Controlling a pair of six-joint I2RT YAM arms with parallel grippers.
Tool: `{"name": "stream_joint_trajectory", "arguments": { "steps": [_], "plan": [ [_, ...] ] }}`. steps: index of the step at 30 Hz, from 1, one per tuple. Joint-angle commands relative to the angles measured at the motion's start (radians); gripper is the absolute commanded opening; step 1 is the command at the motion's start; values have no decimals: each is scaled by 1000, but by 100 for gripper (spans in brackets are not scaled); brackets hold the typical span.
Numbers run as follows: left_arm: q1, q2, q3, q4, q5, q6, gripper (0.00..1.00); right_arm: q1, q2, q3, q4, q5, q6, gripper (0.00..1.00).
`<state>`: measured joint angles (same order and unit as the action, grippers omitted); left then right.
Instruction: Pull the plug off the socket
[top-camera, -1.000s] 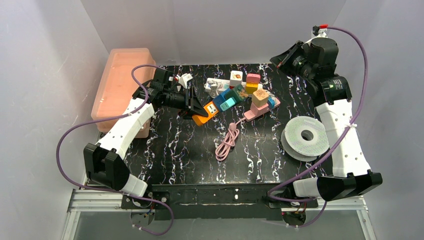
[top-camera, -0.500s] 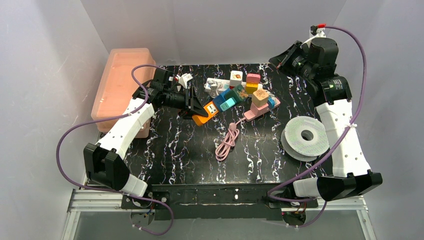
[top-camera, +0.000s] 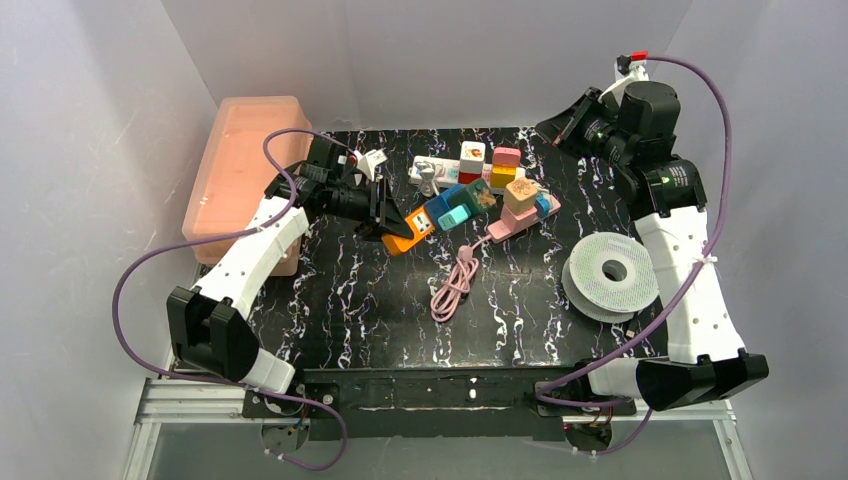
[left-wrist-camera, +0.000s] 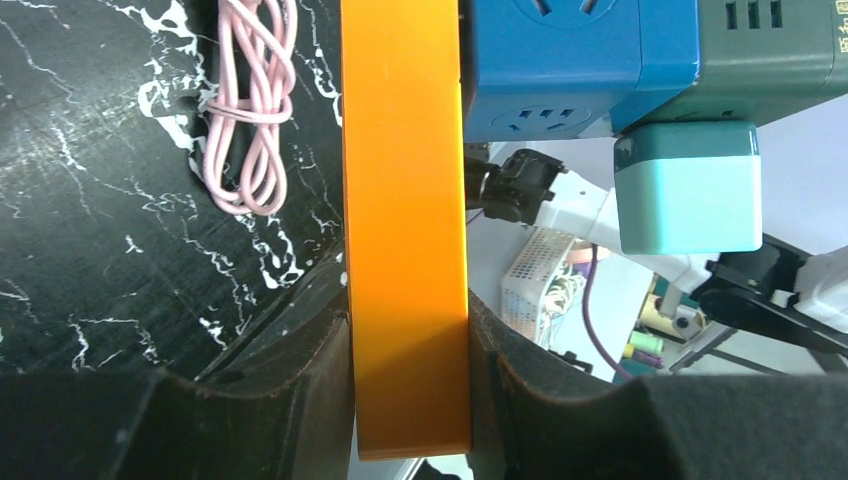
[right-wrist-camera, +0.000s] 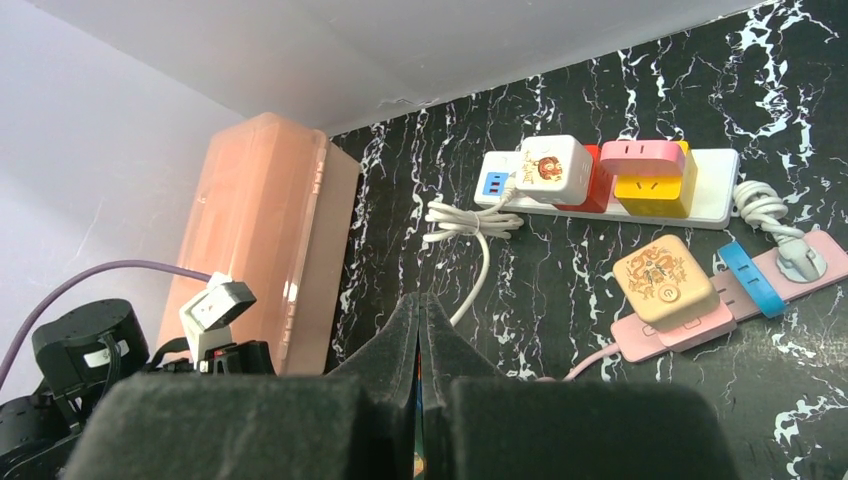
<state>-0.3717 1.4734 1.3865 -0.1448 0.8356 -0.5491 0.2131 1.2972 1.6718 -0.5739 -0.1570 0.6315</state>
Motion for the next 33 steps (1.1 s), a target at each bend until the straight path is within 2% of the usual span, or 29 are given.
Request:
{"name": "stream_joint_trajectory", "arguments": {
  "steps": [1, 19, 24, 29, 33],
  "plan": [
    [-1, -103, -1, -56, 117, 121, 0, -3, -38, -4, 35, -18, -28, 1],
    [-2, -98, -9, -78, 83, 195, 0, -4, -61, -48, 71, -19, -29, 1],
    [-10, -105, -68, -126, 41, 336, 0, -4, -59, -40, 65, -21, -44, 1],
    [-11, -79, -116, -153, 22, 413, 0, -4, -68, -46, 68, -26, -65, 1],
    [-28, -68, -168, -140, -115, 538, 0, -4, -69, -59, 68, -26, -60, 1]
  ]
}}
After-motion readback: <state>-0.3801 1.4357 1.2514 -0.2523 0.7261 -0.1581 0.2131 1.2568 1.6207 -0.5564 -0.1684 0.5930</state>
